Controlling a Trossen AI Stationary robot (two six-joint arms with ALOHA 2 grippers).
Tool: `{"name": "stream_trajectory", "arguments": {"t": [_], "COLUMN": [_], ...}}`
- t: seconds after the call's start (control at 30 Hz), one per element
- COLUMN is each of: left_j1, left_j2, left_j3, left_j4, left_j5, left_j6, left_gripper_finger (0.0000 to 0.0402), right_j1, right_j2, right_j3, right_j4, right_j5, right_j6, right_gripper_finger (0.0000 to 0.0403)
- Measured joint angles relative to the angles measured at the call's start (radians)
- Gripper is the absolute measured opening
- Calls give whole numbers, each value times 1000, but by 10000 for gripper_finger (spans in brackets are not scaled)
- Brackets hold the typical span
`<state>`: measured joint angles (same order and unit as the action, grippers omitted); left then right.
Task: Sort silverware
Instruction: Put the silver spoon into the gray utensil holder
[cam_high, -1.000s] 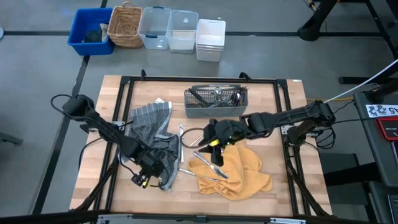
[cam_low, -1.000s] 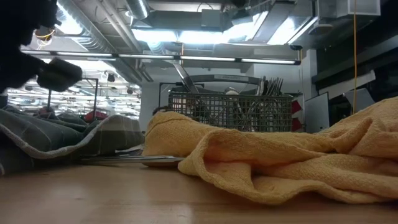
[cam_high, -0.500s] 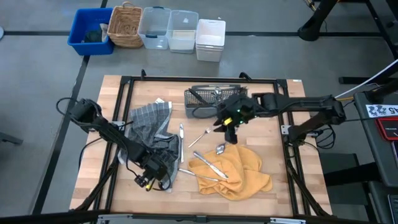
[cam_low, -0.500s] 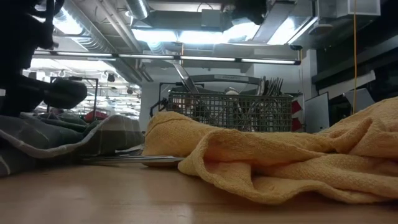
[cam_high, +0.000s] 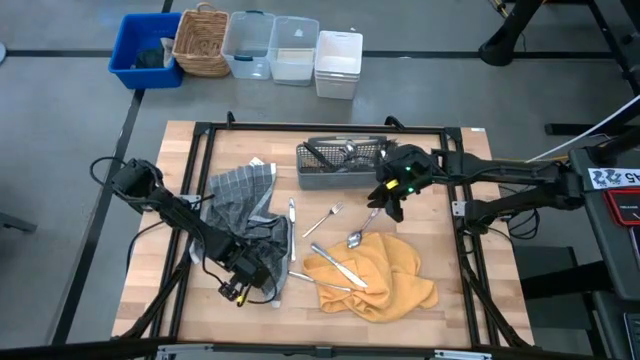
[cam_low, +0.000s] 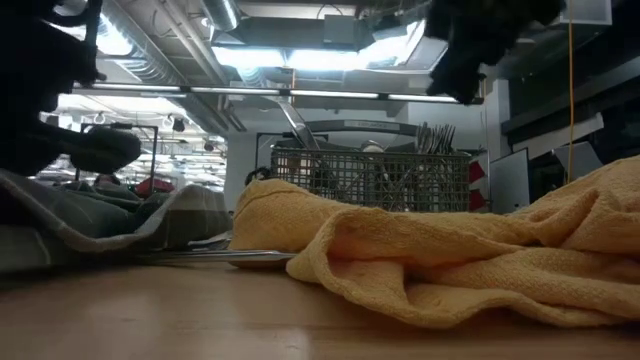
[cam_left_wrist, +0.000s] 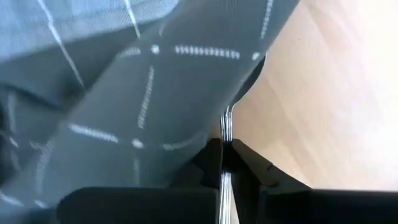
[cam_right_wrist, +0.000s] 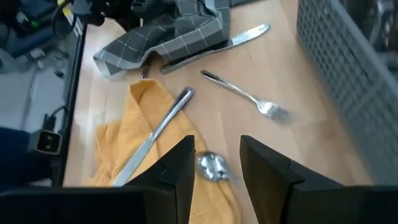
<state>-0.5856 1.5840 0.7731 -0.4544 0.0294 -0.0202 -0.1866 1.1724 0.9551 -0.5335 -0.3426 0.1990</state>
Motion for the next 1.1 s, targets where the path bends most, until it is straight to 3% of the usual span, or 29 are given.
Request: {"name": "stream_trajectory", "arguments": {"t": [0.27,0.63,0.73,0.87,1.1], "left_j1": [-58,-135,-121,-67,124], "left_j2": [-26,-27,-29,-29,-25], "left_j3": [43,220,248,254,255], "left_j4": [-1,46,139,255,374], "left_j5": [11,19,-17,-140,-349], "left_j6": [-333,-675,-687,-678,-456], "left_gripper_finger": [6,5,7,10,11], "right_j1": [-51,-51,-51,-51,-51], "right_j2": [-144,-211,-226,-249,-279], "right_j3": [-189,-220,-220,-220,-220], "right_j4": [136,113,116,118,114], "right_j5": [-150,-174,-172,-129,-60], "right_j6": [50,-21,-22,-25,-80], "right_gripper_finger": [128,128,128,128,128]}}
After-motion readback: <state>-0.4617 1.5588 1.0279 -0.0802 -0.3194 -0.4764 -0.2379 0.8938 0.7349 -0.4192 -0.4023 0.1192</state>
